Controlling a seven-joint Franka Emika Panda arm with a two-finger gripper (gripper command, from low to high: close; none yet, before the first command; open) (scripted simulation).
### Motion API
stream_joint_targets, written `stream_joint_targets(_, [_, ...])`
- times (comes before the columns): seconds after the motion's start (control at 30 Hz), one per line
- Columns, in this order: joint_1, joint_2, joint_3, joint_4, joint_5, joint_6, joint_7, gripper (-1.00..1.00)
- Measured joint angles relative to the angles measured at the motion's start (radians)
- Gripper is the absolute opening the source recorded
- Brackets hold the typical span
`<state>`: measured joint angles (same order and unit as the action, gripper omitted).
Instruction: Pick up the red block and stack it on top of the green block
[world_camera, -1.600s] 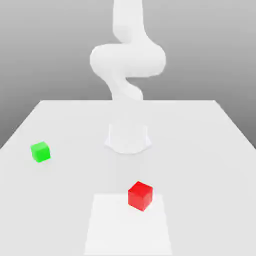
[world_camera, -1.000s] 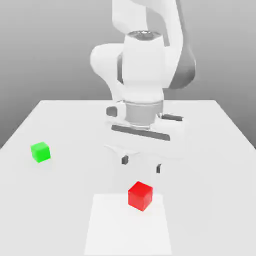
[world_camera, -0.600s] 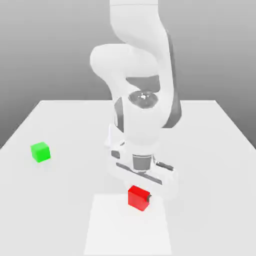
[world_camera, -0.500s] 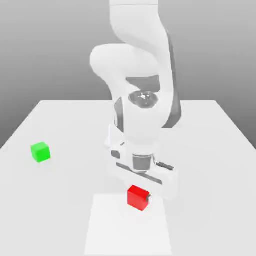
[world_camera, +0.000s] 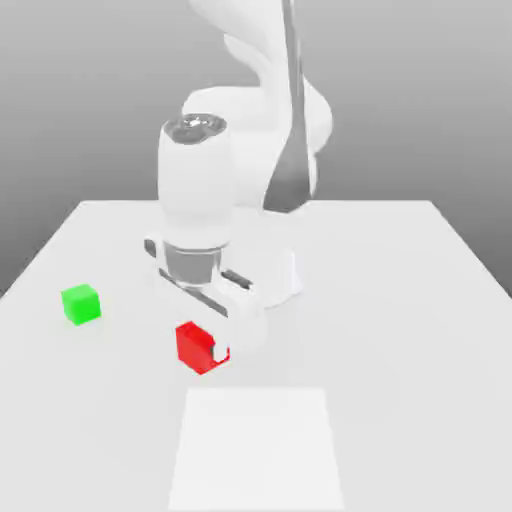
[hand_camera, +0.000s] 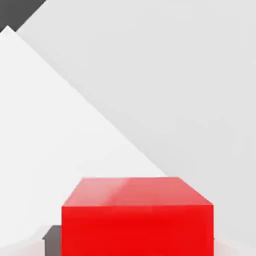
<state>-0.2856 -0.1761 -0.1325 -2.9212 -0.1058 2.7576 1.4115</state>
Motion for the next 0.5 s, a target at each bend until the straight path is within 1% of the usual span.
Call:
stream_joint_targets(0.43, [-0.522, -0.111, -0.377, -0.005, -0.200, -0.098, -0.134, -1.00])
stream_joint_targets(0.5, [-0.541, -0.103, -0.408, -0.006, -0.194, -0.090, -0.154, -1.00])
